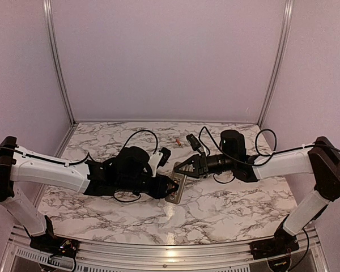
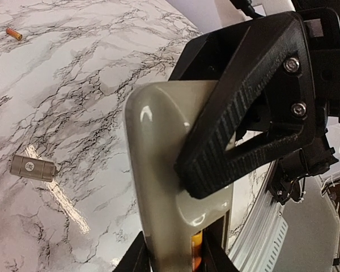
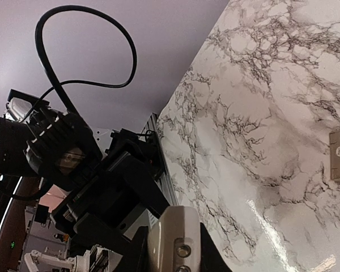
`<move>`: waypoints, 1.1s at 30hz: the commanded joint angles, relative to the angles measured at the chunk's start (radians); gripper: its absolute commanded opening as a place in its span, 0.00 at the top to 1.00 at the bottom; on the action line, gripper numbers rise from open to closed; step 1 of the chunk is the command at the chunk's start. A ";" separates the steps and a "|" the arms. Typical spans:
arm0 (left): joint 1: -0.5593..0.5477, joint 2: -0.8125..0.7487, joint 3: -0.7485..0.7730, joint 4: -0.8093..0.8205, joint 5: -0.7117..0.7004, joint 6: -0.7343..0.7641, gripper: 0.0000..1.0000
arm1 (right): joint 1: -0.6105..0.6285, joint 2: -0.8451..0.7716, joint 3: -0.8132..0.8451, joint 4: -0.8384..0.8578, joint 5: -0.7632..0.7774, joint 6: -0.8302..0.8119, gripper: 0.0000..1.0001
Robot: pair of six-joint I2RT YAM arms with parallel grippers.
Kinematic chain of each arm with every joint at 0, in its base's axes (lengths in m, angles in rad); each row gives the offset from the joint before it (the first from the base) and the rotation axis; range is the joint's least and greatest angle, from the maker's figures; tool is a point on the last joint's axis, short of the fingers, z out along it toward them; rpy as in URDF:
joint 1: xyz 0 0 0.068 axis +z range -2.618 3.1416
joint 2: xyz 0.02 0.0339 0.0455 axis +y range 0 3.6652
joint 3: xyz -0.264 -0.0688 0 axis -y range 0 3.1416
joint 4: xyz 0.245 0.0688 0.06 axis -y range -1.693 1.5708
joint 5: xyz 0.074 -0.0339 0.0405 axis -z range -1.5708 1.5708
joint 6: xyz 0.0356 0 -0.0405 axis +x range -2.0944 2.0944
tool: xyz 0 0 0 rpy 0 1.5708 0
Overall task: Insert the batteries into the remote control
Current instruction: Pass from the right arm to the left, then pick up the battery at the center of the board.
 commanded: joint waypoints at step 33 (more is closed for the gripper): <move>0.213 -0.234 -0.254 0.166 0.076 -0.129 0.83 | -0.156 0.616 0.935 -0.881 0.760 -0.711 0.46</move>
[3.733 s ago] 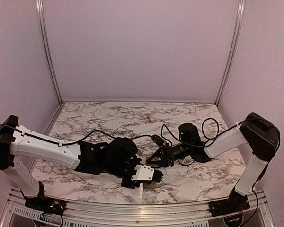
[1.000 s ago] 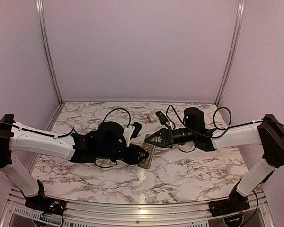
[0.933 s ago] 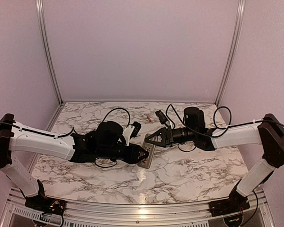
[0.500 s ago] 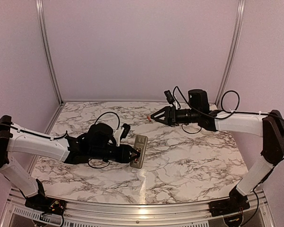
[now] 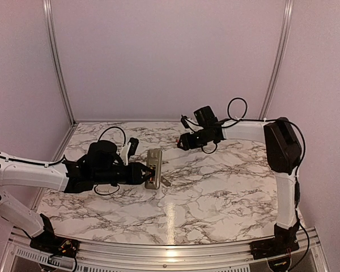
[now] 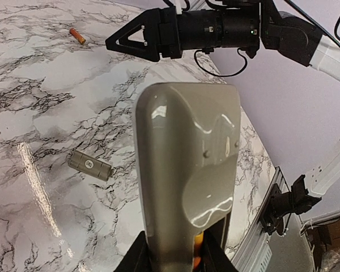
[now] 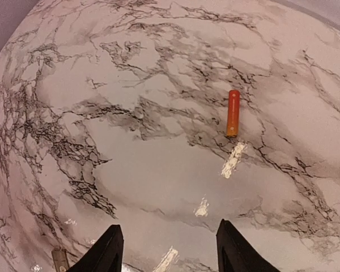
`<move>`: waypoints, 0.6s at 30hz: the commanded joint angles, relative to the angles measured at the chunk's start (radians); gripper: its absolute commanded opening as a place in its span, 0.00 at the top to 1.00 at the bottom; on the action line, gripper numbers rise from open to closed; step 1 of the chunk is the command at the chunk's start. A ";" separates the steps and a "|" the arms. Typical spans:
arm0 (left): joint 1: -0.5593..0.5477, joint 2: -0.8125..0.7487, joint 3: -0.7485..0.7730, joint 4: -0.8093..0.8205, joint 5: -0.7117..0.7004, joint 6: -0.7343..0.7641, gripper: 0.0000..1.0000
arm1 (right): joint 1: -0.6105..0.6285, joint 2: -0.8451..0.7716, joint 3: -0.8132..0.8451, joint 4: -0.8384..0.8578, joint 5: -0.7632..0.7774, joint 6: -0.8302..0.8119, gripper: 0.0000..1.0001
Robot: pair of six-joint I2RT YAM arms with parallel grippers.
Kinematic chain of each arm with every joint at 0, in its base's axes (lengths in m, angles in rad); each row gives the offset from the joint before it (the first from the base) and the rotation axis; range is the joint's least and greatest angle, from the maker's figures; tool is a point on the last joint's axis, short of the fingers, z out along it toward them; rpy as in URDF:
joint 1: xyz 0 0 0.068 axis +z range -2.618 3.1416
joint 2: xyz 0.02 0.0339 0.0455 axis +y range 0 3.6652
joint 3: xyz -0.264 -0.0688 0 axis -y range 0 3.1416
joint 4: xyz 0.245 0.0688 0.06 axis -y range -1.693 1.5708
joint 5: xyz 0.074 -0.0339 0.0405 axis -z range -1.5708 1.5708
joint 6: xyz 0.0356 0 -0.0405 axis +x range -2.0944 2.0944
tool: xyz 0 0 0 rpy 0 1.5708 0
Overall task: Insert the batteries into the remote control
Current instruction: Pick up the battery at the center of the board.
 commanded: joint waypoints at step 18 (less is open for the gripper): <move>0.023 -0.080 -0.036 -0.006 -0.020 0.047 0.83 | 0.006 0.418 0.518 -0.237 0.252 -0.109 0.57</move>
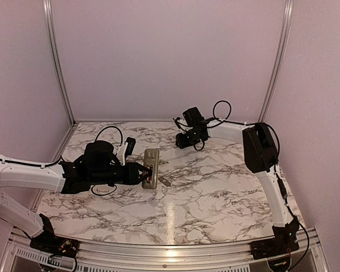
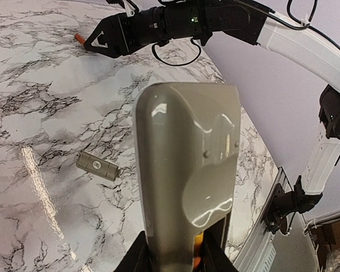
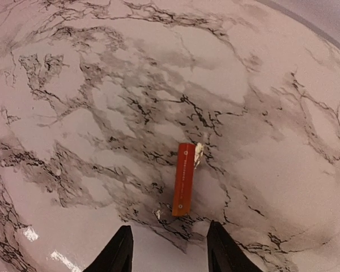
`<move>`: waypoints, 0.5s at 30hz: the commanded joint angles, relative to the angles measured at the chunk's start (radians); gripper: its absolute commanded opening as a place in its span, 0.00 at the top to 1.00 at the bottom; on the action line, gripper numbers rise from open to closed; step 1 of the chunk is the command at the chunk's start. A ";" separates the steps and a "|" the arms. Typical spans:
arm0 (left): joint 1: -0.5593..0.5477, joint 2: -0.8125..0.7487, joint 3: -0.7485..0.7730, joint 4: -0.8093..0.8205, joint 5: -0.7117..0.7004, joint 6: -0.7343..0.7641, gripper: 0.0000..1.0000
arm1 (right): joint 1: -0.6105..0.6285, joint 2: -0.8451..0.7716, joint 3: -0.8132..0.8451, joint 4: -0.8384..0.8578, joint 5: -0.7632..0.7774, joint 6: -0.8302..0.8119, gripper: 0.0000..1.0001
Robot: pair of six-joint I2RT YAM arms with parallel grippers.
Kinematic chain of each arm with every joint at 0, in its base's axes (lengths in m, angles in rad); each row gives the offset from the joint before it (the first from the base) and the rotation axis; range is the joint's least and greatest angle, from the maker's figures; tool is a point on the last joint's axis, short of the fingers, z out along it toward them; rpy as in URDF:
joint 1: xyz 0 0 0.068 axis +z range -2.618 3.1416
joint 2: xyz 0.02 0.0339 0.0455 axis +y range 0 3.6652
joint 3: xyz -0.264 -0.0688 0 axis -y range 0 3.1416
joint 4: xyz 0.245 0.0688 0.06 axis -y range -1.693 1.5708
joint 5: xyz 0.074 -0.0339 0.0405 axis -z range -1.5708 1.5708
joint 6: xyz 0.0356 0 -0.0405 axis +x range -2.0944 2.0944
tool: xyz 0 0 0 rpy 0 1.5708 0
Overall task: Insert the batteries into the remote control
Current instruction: Pick up the battery at the center of the board.
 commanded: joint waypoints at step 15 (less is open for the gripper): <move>0.013 -0.057 -0.026 -0.028 -0.035 0.044 0.82 | 0.013 0.211 0.287 -0.119 0.131 -0.033 0.78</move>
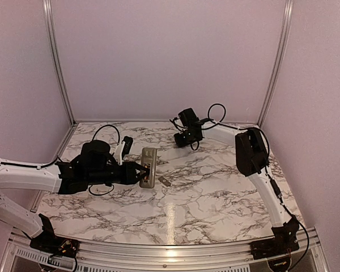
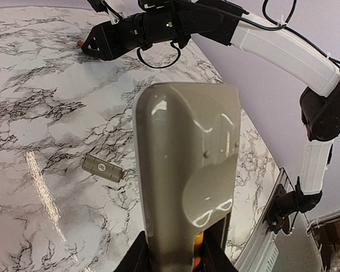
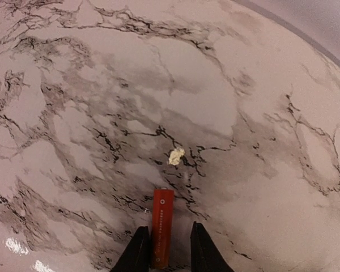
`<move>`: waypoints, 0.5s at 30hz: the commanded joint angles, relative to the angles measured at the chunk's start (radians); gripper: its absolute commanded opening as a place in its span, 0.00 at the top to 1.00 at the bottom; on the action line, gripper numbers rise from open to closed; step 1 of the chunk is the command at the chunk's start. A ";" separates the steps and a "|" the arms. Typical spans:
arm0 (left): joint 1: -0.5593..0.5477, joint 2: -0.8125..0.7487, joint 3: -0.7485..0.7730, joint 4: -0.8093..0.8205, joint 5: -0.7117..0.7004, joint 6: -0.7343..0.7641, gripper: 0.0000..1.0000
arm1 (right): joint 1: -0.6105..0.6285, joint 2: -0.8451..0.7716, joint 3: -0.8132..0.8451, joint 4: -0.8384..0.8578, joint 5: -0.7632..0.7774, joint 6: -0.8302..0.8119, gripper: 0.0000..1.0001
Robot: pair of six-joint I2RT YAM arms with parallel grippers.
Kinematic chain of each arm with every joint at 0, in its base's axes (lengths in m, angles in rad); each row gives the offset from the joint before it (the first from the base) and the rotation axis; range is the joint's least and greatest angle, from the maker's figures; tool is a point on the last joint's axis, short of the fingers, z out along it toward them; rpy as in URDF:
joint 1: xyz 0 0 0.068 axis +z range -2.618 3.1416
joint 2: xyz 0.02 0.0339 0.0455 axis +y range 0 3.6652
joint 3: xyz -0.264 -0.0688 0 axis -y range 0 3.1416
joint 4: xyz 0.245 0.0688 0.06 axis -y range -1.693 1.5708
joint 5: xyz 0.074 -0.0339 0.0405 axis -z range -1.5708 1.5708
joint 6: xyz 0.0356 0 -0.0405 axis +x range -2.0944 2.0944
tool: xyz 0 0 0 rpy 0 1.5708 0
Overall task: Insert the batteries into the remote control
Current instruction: Pick up the battery at the center of the board.
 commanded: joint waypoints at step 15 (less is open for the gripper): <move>-0.022 0.047 -0.018 -0.070 0.028 0.059 0.82 | 0.000 -0.286 -0.381 0.110 -0.147 0.005 1.00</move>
